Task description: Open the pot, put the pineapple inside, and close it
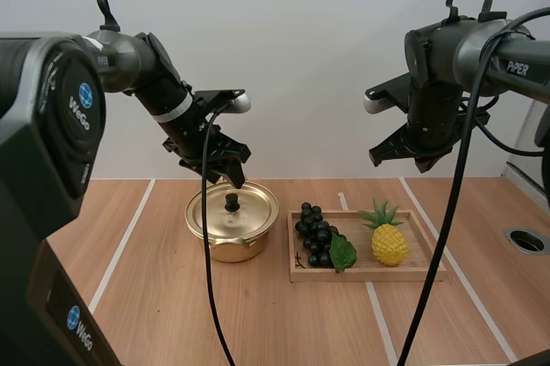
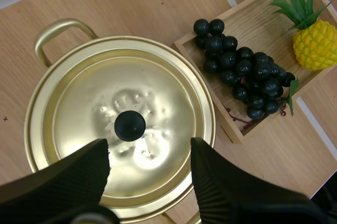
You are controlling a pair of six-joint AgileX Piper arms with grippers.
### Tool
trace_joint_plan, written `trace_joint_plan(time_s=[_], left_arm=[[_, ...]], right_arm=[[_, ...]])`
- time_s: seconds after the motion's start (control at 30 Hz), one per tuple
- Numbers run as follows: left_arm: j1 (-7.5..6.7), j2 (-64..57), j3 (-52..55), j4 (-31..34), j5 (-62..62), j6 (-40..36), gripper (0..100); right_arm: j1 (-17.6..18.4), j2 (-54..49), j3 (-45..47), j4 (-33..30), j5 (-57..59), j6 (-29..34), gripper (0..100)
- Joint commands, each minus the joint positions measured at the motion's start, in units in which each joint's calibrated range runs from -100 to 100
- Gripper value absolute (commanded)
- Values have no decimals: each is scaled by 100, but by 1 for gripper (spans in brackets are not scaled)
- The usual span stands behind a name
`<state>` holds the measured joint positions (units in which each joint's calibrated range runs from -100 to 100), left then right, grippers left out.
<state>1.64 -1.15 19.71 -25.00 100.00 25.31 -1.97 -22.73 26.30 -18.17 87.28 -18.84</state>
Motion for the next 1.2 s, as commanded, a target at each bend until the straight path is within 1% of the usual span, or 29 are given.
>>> trace_joint_plan(time_s=[0.0, 0.13, 0.17, 0.2, 0.3, 0.33, 0.4, 0.5, 0.7, 0.8, 1.0, 1.17], left_arm=[[9, 200, 12, -150, 0, 111, 77], [9, 437, 12, -150, 0, 153, 77], [9, 497, 12, -150, 0, 174, 78], [9, 542, 12, -150, 0, 216, 81], [9, 661, 12, -190, 0, 250, 98], [9, 686, 12, -199, 0, 250, 100], [9, 712, 12, -204, 0, 250, 100], [-44, 729, 12, -204, 0, 250, 100], [-282, 729, 12, -172, -439, 250, 100], [-364, 729, 12, -53, -685, 250, 100], [-370, 729, 12, 691, -1256, 13, 100], [-370, 729, 12, 718, -1353, 13, 100]], right_arm=[[-21, -57, 9, -55, -57, 35, 0], [-21, -57, 8, -55, -74, 35, 0], [-21, -57, 8, -55, -74, 35, 0], [-21, -57, 8, -55, -74, 35, 0], [-21, -57, 8, -55, -93, 35, 0], [-21, -57, 8, -55, -93, 35, 0], [-21, -57, 8, -55, -93, 35, 0], [-21, -57, 8, -55, -114, 35, 0], [-21, -57, 11, -55, -112, 45, 0], [-21, -57, 11, -55, -94, 56, 0], [-21, -57, 11, -55, -130, 56, 0], [-21, -57, 11, 53, -270, 56, 0]])
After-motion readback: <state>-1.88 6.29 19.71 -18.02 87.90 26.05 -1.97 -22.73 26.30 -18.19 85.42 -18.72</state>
